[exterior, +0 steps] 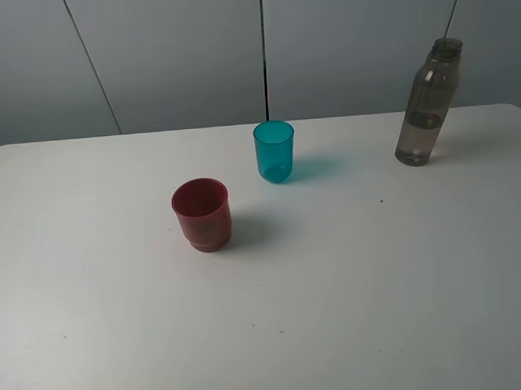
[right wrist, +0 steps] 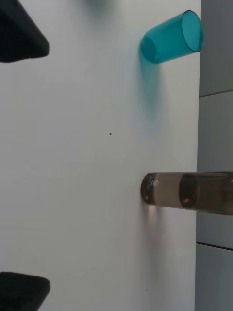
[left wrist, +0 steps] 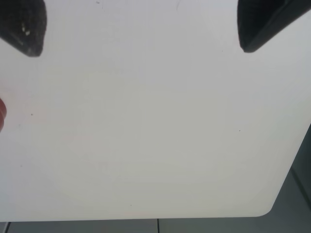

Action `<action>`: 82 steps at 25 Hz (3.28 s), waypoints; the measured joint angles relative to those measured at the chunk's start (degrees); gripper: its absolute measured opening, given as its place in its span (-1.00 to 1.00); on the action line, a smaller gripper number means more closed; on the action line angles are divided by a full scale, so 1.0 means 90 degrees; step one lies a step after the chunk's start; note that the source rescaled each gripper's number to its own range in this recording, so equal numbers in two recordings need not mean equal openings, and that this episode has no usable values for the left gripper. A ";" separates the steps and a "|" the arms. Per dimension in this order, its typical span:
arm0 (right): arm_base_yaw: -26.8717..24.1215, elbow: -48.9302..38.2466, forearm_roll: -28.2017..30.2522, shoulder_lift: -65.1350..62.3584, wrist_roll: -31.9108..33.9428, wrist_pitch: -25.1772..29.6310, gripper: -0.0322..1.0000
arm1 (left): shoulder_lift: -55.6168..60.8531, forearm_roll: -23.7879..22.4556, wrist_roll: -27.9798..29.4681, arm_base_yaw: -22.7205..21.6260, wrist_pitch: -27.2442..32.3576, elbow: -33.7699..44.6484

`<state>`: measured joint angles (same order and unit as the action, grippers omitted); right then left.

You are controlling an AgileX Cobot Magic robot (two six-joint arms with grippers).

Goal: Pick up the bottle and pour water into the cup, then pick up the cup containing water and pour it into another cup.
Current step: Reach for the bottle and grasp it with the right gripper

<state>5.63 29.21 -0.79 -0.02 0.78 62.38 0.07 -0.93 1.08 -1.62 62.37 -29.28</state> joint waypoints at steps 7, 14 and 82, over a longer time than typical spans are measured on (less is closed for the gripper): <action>0.0000 0.0000 0.0000 0.0000 0.0000 0.0000 0.59 | 0.0000 0.0000 0.0000 0.0000 0.0000 0.0000; 0.0000 0.0000 0.0000 0.0000 0.0000 0.0000 0.59 | 0.0000 0.0000 0.0000 0.0000 0.0000 0.0000; 0.0510 0.0601 -0.0847 1.0144 -0.0660 -0.8012 0.53 | 0.0000 0.0000 0.0022 0.0000 0.0000 0.0000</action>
<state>10.21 34.62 -8.41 91.28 -5.16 -9.73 0.07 -0.93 1.28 -1.62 62.37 -29.28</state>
